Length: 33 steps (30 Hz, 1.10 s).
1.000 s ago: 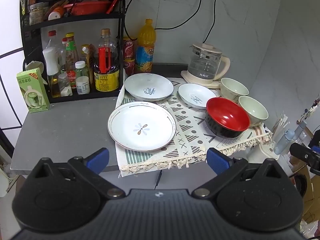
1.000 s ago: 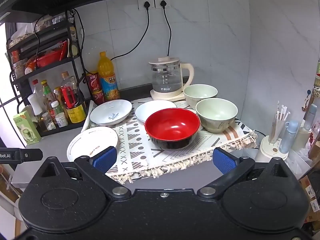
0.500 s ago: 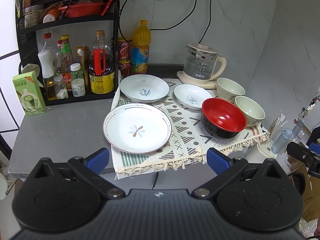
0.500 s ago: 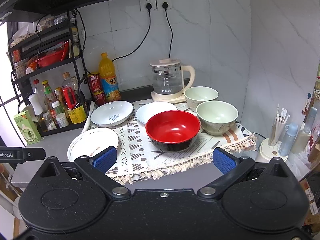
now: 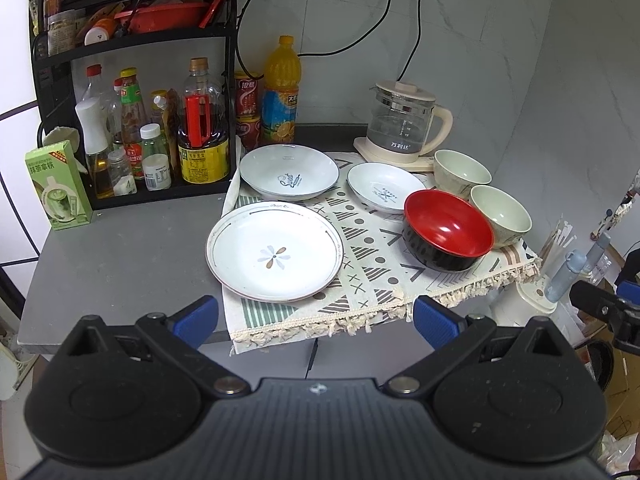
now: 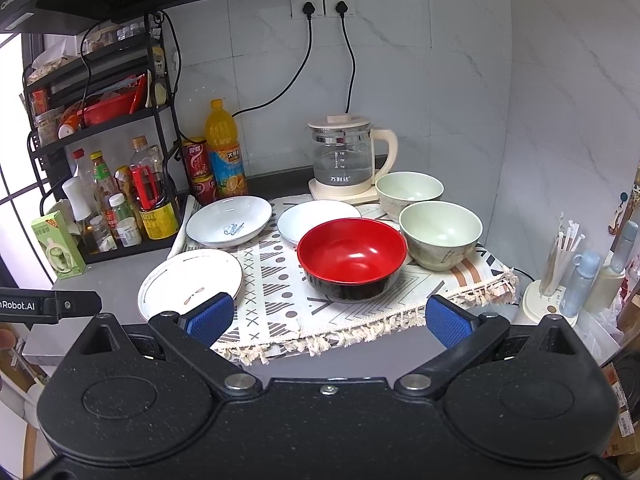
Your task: Organize plates and bowls
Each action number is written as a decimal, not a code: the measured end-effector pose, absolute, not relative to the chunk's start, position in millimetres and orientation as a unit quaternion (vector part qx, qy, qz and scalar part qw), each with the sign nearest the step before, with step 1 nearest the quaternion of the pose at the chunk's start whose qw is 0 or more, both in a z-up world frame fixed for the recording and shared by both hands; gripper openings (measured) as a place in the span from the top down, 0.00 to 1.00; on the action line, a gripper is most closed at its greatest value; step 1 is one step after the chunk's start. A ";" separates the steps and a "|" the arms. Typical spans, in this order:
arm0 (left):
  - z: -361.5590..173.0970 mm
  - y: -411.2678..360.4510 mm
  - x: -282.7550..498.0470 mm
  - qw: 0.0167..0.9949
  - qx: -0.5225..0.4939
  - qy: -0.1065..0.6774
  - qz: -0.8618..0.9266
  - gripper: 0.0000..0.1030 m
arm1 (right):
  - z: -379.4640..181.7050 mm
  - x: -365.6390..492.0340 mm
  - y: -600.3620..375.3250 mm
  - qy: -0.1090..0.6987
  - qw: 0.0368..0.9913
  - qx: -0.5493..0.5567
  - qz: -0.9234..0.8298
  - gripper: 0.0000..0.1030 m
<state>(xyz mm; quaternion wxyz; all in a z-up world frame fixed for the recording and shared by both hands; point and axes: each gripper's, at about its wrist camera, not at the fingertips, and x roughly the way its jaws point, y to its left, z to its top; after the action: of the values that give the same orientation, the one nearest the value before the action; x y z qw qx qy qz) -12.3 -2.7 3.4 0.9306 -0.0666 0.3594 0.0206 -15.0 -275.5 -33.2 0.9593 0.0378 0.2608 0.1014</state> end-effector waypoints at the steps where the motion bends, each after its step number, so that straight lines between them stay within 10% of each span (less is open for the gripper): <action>1: 3.6 -1.9 -12.3 0.930 -0.068 0.360 0.020 0.01 | -33.4 -14.8 -276.1 0.261 0.959 0.038 0.101 0.00; 33: -1.8 -4.2 -4.5 0.930 -0.074 0.360 0.002 0.01 | -40.2 -13.1 -270.5 0.289 0.951 0.046 0.094 0.00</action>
<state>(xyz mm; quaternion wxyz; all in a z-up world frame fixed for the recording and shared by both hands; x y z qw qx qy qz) -4.5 -4.2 -1.8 0.9299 -0.0745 0.3603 0.0023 -13.1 -270.5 -40.2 0.9515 0.0463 0.2893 0.0942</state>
